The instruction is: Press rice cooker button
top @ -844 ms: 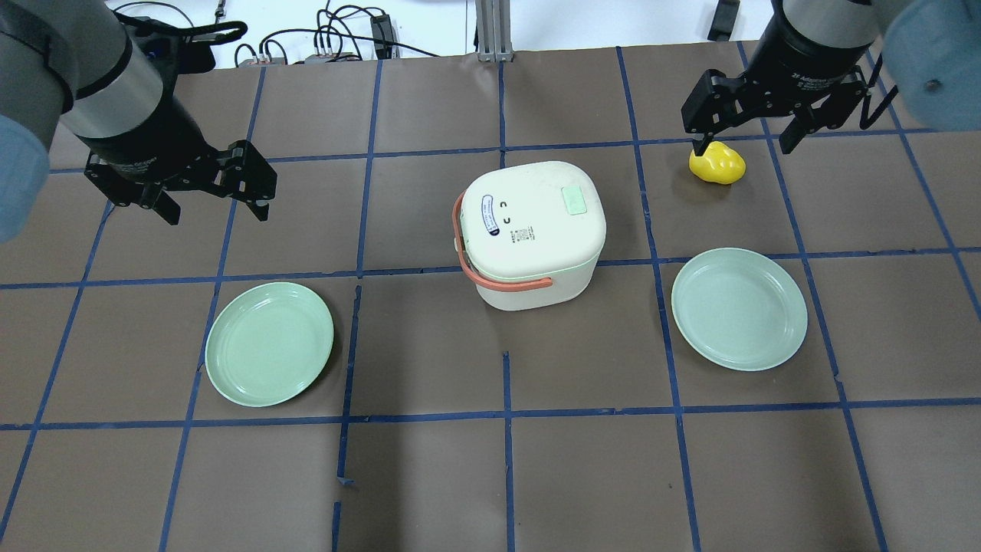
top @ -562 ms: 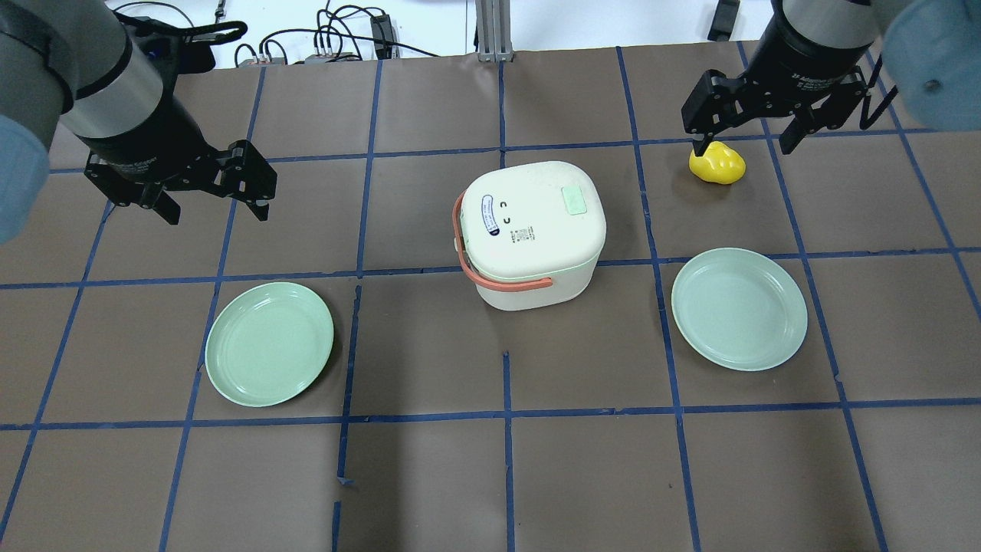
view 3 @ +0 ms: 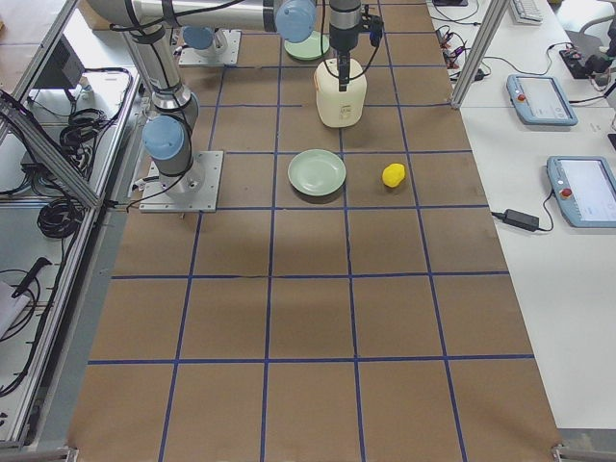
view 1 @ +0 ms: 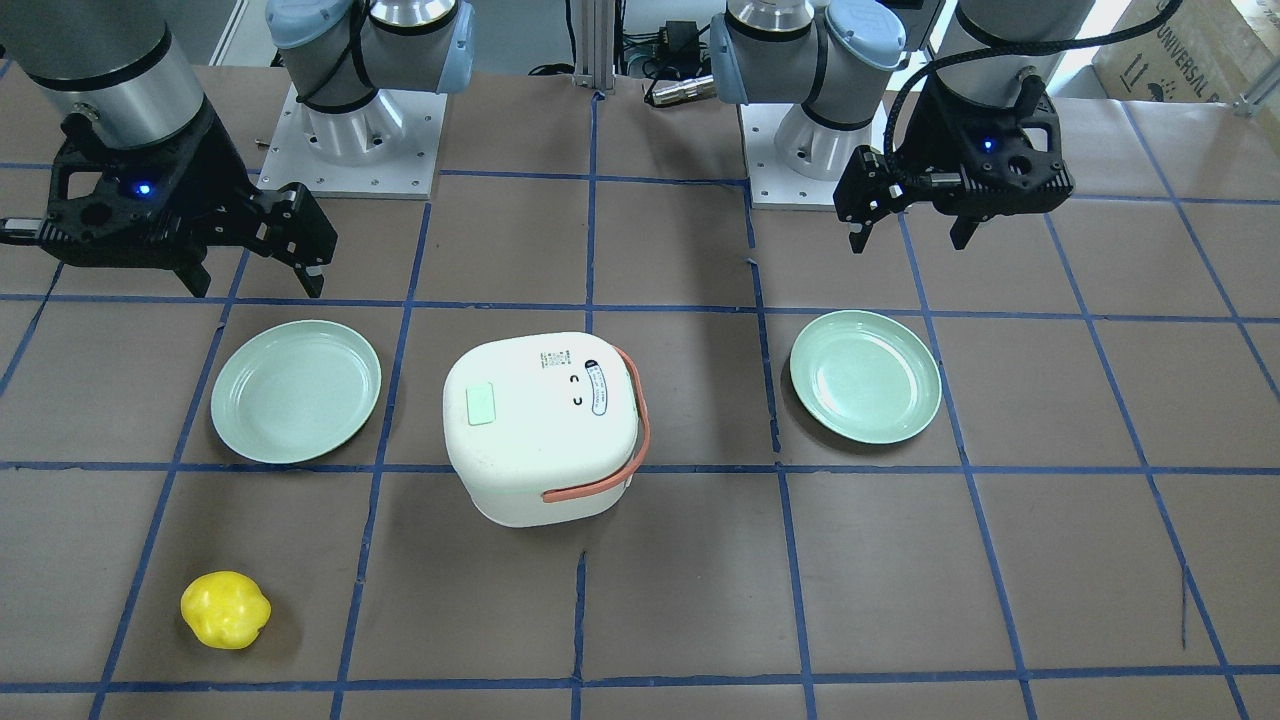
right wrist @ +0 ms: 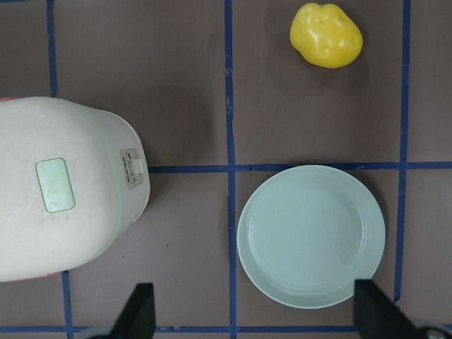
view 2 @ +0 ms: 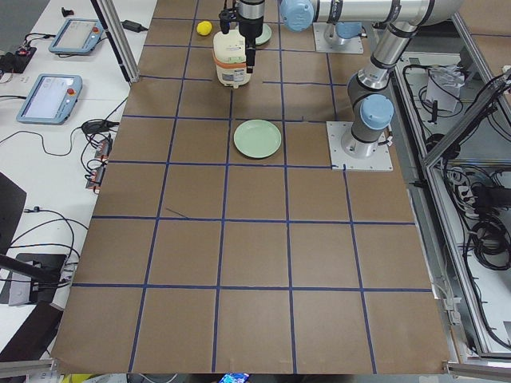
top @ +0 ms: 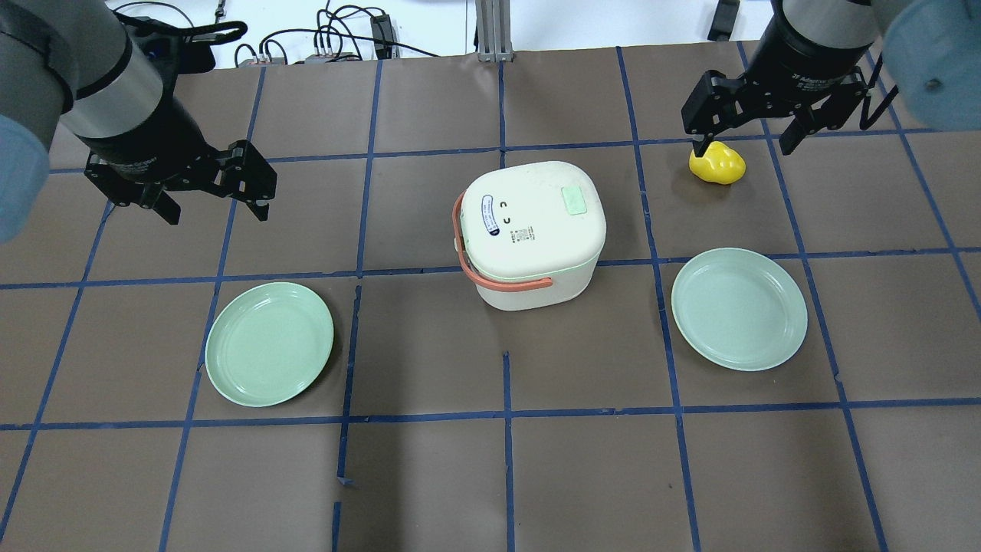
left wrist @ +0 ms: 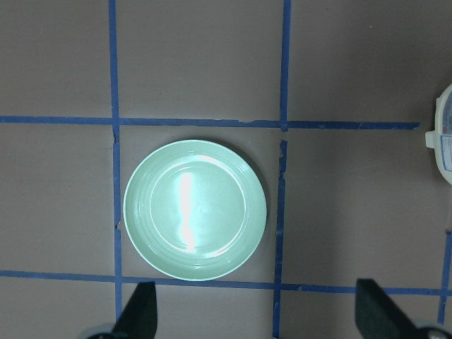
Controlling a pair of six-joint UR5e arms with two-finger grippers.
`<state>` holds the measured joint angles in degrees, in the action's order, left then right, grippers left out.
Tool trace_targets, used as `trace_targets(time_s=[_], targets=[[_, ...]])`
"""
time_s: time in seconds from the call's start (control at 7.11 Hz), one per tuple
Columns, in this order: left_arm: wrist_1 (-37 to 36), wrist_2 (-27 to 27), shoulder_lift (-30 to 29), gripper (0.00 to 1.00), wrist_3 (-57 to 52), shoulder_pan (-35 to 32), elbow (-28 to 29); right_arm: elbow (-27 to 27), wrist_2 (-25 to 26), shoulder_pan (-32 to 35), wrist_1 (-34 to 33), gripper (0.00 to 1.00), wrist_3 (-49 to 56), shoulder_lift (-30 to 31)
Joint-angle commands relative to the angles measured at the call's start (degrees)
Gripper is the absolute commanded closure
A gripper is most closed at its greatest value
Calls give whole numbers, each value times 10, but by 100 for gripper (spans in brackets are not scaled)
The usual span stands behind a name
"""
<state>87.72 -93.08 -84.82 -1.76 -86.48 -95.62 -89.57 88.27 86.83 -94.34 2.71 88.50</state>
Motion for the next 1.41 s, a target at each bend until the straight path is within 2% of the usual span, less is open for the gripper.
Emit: trace_targets(time_s=[0.0, 0.14, 0.28, 0.42, 0.7, 0.84, 1.27], targets=[[0, 0, 0, 0, 0, 0, 0, 0, -2, 0, 1, 0, 0, -1], [0, 0, 0, 0, 0, 0, 0, 1, -3, 0, -2, 17, 0, -1], [0, 0, 0, 0, 0, 0, 0, 2, -3, 0, -4, 68, 1, -2], [0, 0, 0, 0, 0, 0, 0, 3, -4, 0, -8, 93, 0, -3], [1, 0, 0, 0, 0, 0, 0, 1, -15, 6, -27, 94, 5, -10], [0, 0, 0, 0, 0, 0, 0, 1, -38, 25, -43, 94, 8, -25], [0, 0, 0, 0, 0, 0, 0, 4, -38, 98, -90, 93, 8, -81]])
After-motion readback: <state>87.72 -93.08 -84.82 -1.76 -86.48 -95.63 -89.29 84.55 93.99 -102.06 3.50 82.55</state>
